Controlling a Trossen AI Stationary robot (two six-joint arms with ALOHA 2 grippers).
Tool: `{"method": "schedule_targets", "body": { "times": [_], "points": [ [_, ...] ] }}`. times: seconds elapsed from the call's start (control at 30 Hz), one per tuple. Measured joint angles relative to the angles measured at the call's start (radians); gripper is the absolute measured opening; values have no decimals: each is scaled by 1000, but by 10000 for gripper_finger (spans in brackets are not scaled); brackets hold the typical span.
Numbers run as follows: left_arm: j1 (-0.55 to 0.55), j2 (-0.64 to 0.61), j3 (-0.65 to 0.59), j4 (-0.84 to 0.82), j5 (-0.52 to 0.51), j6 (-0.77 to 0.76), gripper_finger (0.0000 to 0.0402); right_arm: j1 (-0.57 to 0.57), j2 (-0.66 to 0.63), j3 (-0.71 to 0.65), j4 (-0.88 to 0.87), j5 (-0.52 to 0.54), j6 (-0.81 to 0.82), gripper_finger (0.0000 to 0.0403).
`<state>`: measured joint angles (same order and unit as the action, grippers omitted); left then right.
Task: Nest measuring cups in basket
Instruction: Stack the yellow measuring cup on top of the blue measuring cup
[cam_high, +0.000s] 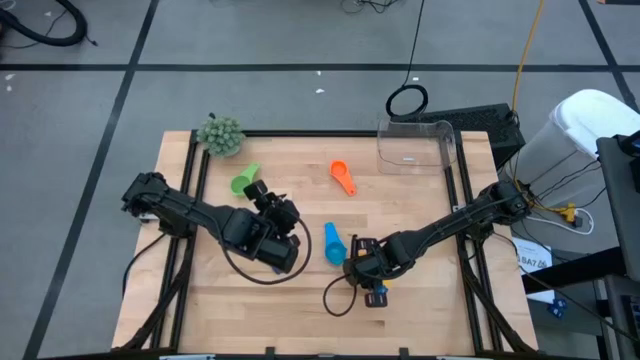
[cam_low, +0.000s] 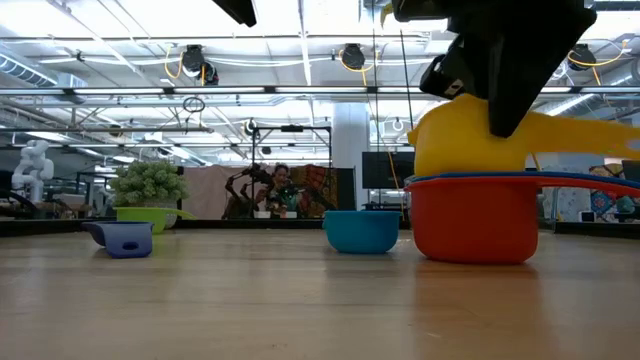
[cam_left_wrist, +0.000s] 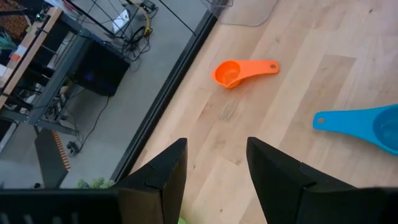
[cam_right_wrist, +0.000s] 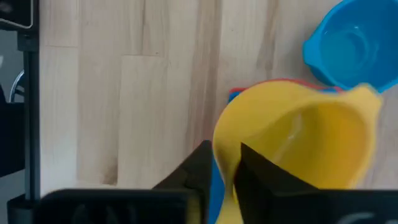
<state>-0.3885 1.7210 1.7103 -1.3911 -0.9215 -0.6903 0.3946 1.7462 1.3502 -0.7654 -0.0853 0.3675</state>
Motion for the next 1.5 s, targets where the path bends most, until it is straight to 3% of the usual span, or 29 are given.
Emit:
{"method": "schedule_targets", "body": {
  "times": [0.3,0.53,0.77,0.87,0.97,1.3,1.5],
  "points": [
    [0,0,0,-1,0,0,170,-1,0,0,2,-3,5,167],
    [0,0,0,0,0,-4,170,-21,-17,0,-4,-25,-8,212],
    [-9,0,0,25,6,-65,170,-91,-132,0,-143,26,-41,212],
    [-26,0,0,113,25,-44,170,-108,-188,-3,-278,103,-54,206],
    [-46,9,0,242,52,24,170,-108,-232,-55,-323,111,-36,202],
    [-121,145,0,558,278,196,170,-32,-320,-429,-90,57,172,191],
    [-126,261,-1,675,332,191,170,-15,-341,-519,76,-22,239,171]
  ]
}}
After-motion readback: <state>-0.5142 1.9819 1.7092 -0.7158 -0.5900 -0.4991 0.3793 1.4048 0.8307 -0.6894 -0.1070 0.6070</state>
